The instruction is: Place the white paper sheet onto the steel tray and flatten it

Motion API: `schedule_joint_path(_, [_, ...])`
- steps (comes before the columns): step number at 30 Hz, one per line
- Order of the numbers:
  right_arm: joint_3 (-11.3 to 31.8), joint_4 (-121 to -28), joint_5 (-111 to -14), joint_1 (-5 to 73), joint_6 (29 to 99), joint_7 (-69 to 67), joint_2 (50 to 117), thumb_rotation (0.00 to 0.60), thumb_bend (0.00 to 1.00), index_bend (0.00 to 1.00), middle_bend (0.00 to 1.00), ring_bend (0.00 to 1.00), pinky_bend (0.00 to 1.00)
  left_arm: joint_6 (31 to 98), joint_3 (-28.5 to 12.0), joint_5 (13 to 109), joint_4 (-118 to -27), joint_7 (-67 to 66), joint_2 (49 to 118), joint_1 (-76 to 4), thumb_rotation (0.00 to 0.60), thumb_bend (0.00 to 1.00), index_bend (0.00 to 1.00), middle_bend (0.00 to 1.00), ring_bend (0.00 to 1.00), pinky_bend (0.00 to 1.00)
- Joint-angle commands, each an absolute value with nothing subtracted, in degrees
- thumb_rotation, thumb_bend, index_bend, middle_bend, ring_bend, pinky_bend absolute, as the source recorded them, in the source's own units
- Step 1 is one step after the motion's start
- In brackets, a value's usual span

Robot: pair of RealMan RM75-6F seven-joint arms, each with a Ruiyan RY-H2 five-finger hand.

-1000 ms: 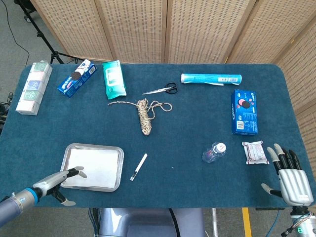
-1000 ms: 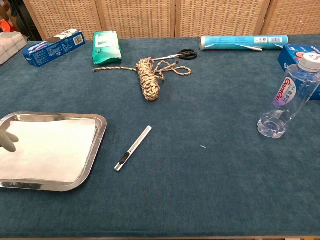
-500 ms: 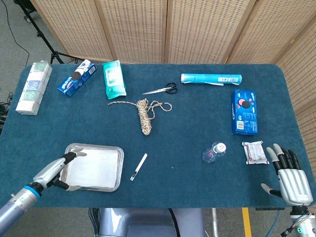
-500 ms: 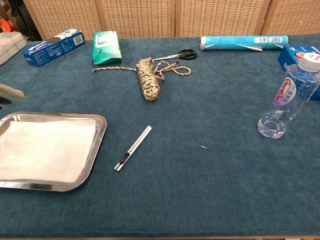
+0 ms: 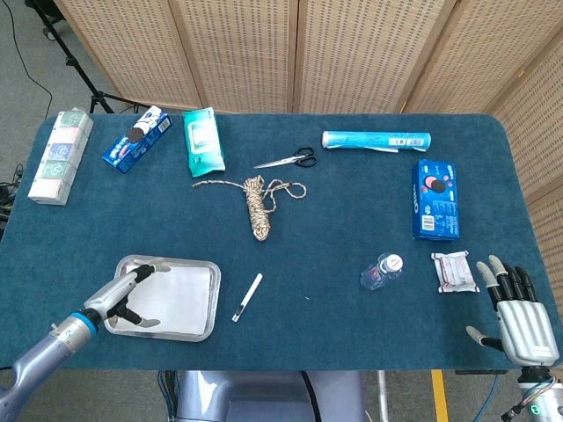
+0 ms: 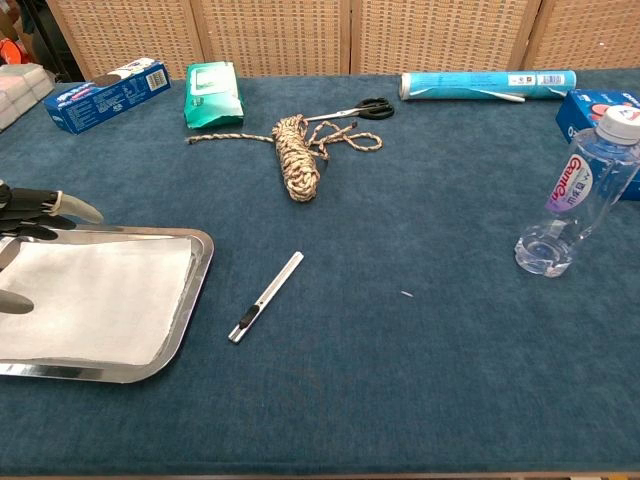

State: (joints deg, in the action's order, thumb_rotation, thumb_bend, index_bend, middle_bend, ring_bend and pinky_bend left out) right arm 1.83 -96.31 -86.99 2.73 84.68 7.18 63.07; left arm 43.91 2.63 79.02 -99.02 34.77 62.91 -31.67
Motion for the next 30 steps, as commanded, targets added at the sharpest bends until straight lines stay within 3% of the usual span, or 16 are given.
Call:
schedule_joint_path(1, [1.84, -96.28, -87.05, 2.74, 84.69, 6.97, 63.02, 0.600, 0.00, 0.00, 0.00, 0.00, 0.00, 43.62, 2.29, 79.63, -98.78, 34.86, 63.43, -32.04, 0.600, 0.11, 0.15, 0.00, 0.00, 0.00])
schedule_joint_path(30, [1.97, -96.36, -87.11, 2.73, 84.91, 6.73, 62.94, 0.600, 0.00, 0.00, 0.00, 0.00, 0.00, 41.32, 4.03, 86.55, -96.38, 42.43, 66.31, -34.69, 0.600, 0.11, 0.15, 0.00, 0.00, 0.00])
